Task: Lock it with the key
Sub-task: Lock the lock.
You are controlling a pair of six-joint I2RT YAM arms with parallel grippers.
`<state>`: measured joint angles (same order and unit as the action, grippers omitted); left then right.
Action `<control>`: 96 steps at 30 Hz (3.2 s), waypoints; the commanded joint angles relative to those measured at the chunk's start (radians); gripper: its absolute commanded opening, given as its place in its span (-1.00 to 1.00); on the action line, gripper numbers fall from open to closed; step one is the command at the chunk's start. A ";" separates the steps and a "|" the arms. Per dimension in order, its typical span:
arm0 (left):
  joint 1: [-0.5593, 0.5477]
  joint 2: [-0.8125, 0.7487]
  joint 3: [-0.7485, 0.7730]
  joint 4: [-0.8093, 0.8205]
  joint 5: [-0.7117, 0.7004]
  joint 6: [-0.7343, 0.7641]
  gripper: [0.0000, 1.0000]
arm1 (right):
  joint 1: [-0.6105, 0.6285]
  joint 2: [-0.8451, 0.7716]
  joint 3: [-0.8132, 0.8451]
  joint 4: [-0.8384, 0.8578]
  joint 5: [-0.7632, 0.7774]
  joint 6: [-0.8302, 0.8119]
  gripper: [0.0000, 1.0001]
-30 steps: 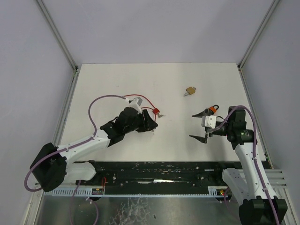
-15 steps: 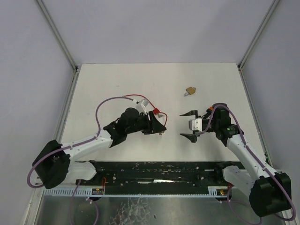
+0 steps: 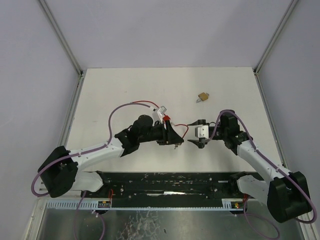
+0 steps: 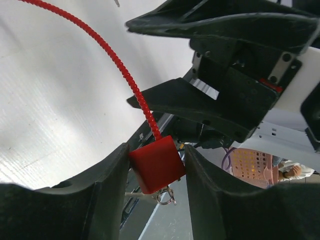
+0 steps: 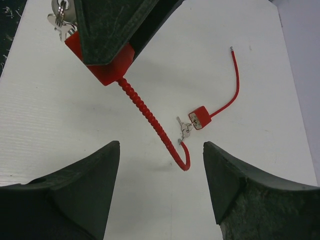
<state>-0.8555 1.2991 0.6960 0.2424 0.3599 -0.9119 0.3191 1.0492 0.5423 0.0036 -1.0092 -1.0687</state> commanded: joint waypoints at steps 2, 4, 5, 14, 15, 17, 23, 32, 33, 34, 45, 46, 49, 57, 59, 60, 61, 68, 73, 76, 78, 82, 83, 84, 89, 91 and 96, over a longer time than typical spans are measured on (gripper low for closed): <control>-0.012 0.013 0.052 0.089 0.042 -0.014 -1.00 | 0.028 0.026 0.010 0.044 -0.001 0.008 0.38; -0.013 0.019 0.054 0.098 0.055 -0.018 -1.00 | 0.032 0.027 0.010 0.044 -0.005 0.007 0.30; -0.014 0.023 0.055 0.101 0.058 -0.021 -1.00 | 0.034 0.028 0.010 0.045 -0.005 0.007 0.26; -0.017 0.018 0.060 0.131 0.090 -0.040 -1.00 | 0.038 0.027 0.011 0.032 -0.012 0.005 -0.21; -0.017 0.017 0.060 0.134 0.091 -0.041 -1.00 | 0.038 0.025 0.014 0.026 -0.015 0.006 -0.31; -0.016 0.013 0.056 0.138 0.088 -0.044 -0.99 | 0.037 0.017 0.022 0.001 -0.023 0.000 -0.52; -0.015 -0.021 0.042 0.150 0.019 -0.061 -0.36 | 0.037 -0.037 0.040 -0.079 -0.036 0.009 -0.98; -0.013 -0.188 0.005 0.113 -0.236 -0.028 0.86 | -0.021 -0.083 0.109 -0.108 -0.014 0.269 -1.00; -0.011 -0.211 -0.005 0.108 -0.269 -0.018 0.88 | -0.033 -0.085 0.118 -0.109 -0.020 0.304 -1.00; -0.011 -0.233 -0.018 0.107 -0.297 -0.009 0.89 | -0.044 -0.087 0.126 -0.105 -0.025 0.339 -1.00; -0.045 -0.433 -0.252 0.403 -0.392 -0.017 0.86 | -0.172 -0.134 0.204 -0.014 0.031 0.785 -1.00; -0.058 -0.431 -0.248 0.406 -0.415 -0.012 0.86 | -0.180 -0.136 0.209 -0.012 0.041 0.809 -1.00; -0.104 -0.398 -0.220 0.404 -0.507 -0.002 0.83 | -0.203 -0.137 0.231 -0.011 0.071 0.870 -1.00; -0.239 -0.179 -0.027 0.371 -0.742 0.121 0.58 | -0.224 -0.144 0.232 -0.007 0.096 0.925 -1.00; -0.257 -0.118 0.012 0.386 -0.779 0.143 0.57 | -0.225 -0.143 0.231 -0.006 0.093 0.924 -1.00; -0.262 -0.090 0.031 0.396 -0.793 0.155 0.57 | -0.226 -0.141 0.231 -0.006 0.093 0.924 -1.00; -0.266 -0.064 0.055 0.403 -0.811 0.167 0.57 | -0.226 -0.139 0.231 -0.007 0.092 0.924 -1.00; -0.274 0.087 0.217 0.286 -0.964 0.127 0.59 | -0.226 -0.132 0.227 -0.006 0.090 0.921 -1.00; -0.276 0.160 0.297 0.224 -1.017 0.105 0.58 | -0.226 -0.122 0.227 -0.012 0.090 0.910 -1.00; -0.276 0.191 0.329 0.209 -1.041 0.108 0.57 | -0.226 -0.117 0.227 -0.014 0.091 0.907 -1.00; -0.276 0.215 0.360 0.188 -1.055 0.108 0.56 | -0.226 -0.116 0.224 -0.014 0.089 0.905 -1.00; -0.276 0.262 0.421 0.159 -1.084 0.111 0.52 | -0.226 -0.117 0.220 -0.013 0.083 0.897 -1.00; -0.277 0.272 0.434 0.155 -1.089 0.114 0.50 | -0.226 -0.117 0.220 -0.013 0.080 0.897 -1.00; -0.277 0.280 0.446 0.149 -1.095 0.115 0.49 | -0.226 -0.116 0.219 -0.012 0.078 0.895 -1.00; -0.275 0.306 0.474 0.144 -1.115 0.127 0.43 | -0.226 -0.117 0.215 -0.012 0.069 0.888 -1.00; -0.277 0.310 0.480 0.145 -1.120 0.133 0.38 | -0.226 -0.119 0.213 -0.013 0.061 0.885 -1.00; -0.273 0.316 0.498 0.147 -1.130 0.153 0.29 | -0.226 -0.121 0.210 -0.014 0.034 0.877 -1.00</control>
<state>-1.1259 1.6032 1.1534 0.3874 -0.7113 -0.7883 0.0975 0.9379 0.7261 -0.0551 -0.9218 -0.1772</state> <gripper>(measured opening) 0.665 0.038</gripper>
